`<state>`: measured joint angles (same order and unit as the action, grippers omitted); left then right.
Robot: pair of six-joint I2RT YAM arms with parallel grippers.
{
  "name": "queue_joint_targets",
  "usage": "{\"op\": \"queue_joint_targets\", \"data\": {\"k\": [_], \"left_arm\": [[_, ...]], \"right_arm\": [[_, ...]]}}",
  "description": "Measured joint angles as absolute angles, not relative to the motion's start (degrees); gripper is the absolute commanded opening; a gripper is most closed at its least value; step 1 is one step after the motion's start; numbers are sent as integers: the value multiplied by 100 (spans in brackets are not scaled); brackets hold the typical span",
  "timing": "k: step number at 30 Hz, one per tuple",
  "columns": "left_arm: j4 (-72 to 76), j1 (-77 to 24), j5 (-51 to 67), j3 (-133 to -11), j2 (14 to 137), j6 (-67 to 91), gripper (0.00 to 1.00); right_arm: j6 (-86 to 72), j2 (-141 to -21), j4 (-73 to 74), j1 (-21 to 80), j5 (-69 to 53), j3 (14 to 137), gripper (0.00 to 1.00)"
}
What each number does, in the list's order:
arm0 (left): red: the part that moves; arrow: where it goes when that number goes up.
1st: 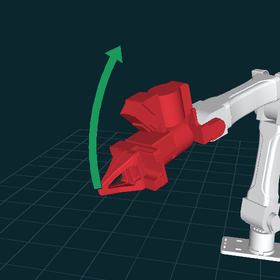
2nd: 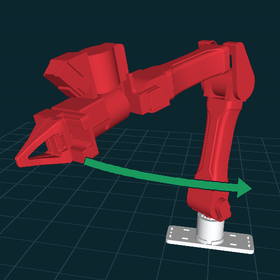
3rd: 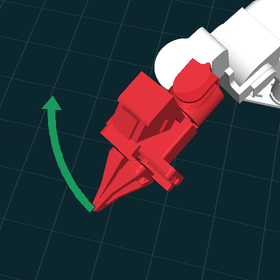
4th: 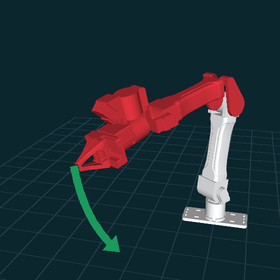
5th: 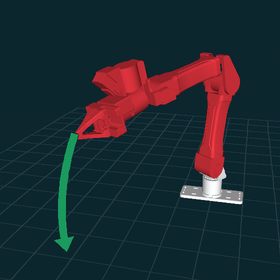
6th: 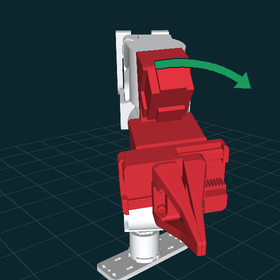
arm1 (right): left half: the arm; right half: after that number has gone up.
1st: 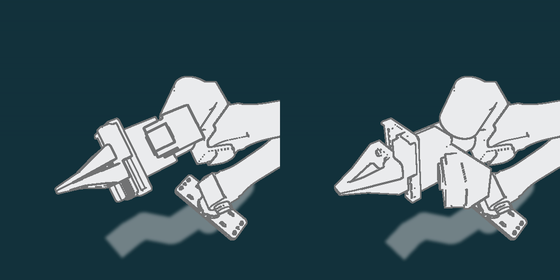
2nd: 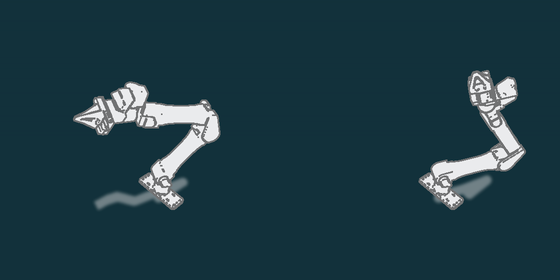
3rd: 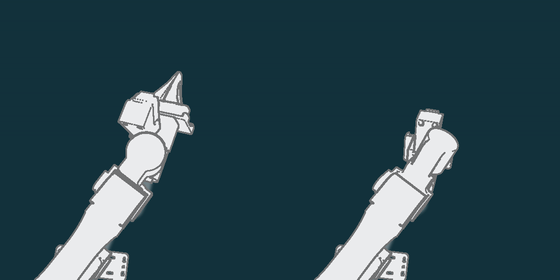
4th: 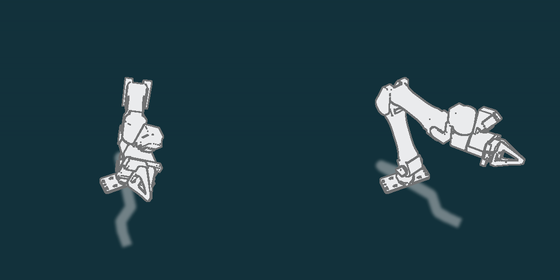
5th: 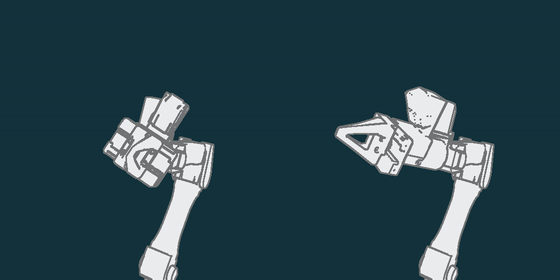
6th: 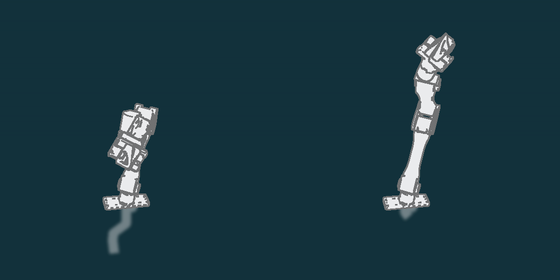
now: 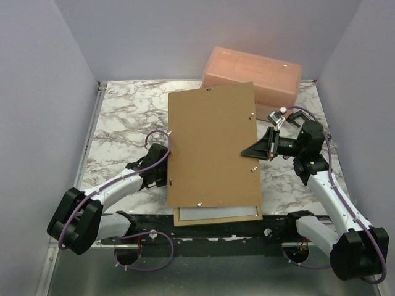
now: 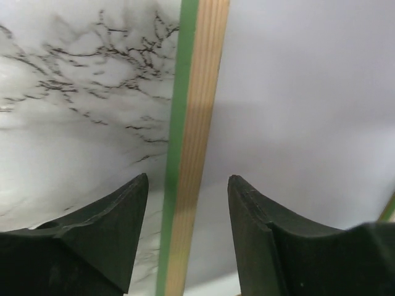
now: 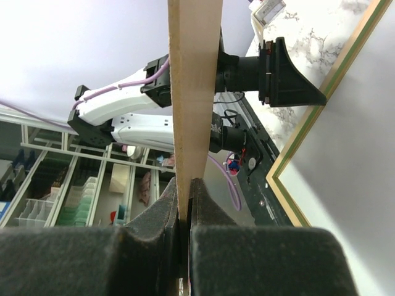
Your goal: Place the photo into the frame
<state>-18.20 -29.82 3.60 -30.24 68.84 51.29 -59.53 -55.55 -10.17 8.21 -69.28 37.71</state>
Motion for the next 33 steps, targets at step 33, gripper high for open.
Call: {"op": "queue_joint_targets", "data": {"k": [33], "left_arm": [[-2834,-2333,-161,-3450,6904,4077,14]], "right_arm": [[-3844,-6198,746,556,-6514,3684,1]]}}
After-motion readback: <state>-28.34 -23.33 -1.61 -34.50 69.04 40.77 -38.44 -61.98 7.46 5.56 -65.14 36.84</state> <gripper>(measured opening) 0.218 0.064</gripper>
